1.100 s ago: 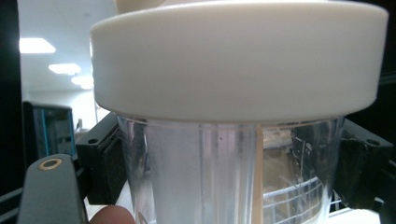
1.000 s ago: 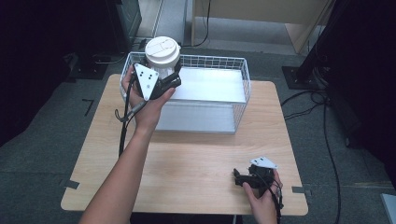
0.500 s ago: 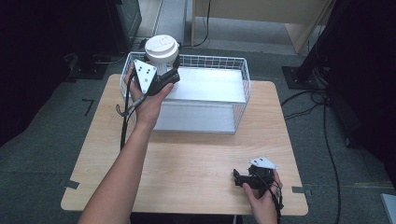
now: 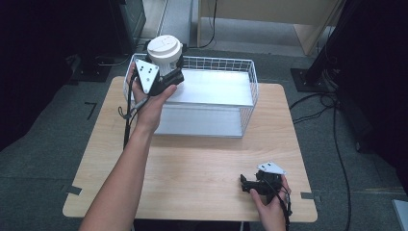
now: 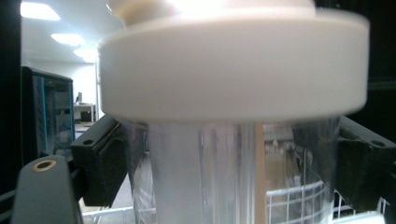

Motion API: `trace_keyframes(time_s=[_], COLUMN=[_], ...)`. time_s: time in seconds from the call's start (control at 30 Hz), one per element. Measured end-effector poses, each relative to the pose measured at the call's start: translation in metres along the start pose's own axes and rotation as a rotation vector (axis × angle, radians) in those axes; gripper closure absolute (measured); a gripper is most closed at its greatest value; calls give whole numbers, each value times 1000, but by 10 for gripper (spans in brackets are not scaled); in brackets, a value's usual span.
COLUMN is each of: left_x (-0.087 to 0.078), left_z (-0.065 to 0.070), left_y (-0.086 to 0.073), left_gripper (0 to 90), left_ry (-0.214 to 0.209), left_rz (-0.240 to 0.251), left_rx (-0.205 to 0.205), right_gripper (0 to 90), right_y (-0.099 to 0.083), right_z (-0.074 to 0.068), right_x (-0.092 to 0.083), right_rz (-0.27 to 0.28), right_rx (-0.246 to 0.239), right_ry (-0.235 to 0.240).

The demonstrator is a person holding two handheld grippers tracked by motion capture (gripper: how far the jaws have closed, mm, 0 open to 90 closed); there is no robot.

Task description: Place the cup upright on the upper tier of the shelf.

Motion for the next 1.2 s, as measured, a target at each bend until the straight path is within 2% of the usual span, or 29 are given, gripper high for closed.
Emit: trace_keyframes(time_s=[0.03, 0.13, 0.2, 0.23, 0.37, 0.67, 0.97, 1.1, 1.2], left_x=[0, 1, 0, 0, -1, -2, -1, -3, -7], left_z=[1, 2, 2, 3, 5, 7, 10, 9, 8], left_y=[2, 5, 5, 5, 4, 4, -3, -3, -3], left_gripper=[101, 80, 71, 40, 34, 54, 155, 155, 109], left_ry=[9, 31, 22, 17, 8, 16, 21, 16, -10], left_rz=[0, -21, -26, -29, -42, -63, -75, -80, -74], left_rx=[-15, -11, -9, -9, 2, -7, 7, 4, -18], right_gripper=[0, 0, 0, 0, 0, 0, 0, 0, 0], right_y=[0, 0, 0, 0, 0, 0, 0, 0, 0], right_z=[0, 0, 0, 0, 0, 0, 0, 0, 0], right_x=[0, 0, 0, 0, 0, 0, 0, 0, 0], right_rz=[0, 0, 0, 0, 0, 0, 0, 0, 0], right_rx=[0, -1, 0, 0, 0, 0, 0, 0, 0], right_ry=[0, 0, -1, 0, 0, -1, -1, 0, -1])
Point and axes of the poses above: each handheld gripper's, and its own axes: x roughly forward along the jaws, y roughly out of its top, z roughly to its right, the point moved 2 cm from there along x, roughly forward along the jaws
